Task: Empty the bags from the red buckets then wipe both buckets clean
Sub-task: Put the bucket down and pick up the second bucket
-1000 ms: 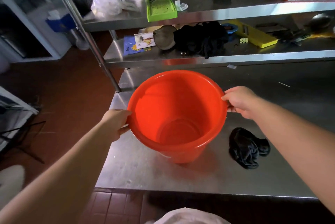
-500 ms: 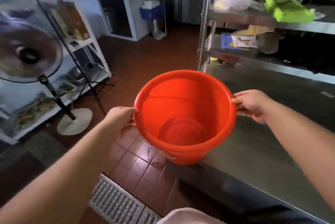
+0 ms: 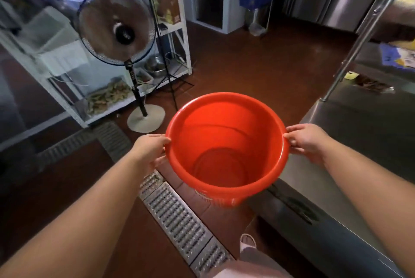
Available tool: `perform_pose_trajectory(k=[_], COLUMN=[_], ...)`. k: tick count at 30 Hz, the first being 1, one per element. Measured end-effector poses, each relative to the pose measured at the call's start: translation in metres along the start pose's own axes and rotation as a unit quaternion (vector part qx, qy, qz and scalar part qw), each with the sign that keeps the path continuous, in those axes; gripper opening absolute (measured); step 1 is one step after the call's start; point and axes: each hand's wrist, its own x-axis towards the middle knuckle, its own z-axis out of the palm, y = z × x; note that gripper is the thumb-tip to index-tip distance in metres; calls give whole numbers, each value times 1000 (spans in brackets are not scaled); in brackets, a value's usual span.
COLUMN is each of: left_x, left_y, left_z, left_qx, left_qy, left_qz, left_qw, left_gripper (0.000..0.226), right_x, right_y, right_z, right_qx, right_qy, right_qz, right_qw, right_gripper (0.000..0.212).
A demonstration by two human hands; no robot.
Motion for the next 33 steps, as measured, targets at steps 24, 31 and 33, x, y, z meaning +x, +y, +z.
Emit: perform_pose_trajectory(k=[24, 31, 33], left_x=[285, 402, 439], left_y=[106, 94, 83], left_z=[119, 180, 197], left_qx=[177, 289, 320], left_qy=[-26, -109, -132], left_qz=[-104, -121, -127], left_qw=[978, 943, 929], left_gripper=[20, 27, 26], right_x=[291, 342, 355], right_y=[-13, 27, 45], right_z=[66, 81, 94], right_qx=[54, 82, 80], right_qy=[41, 138, 169], right_qz=[132, 206, 233], right_qw=[989, 965, 954], right_gripper=[25, 17, 16])
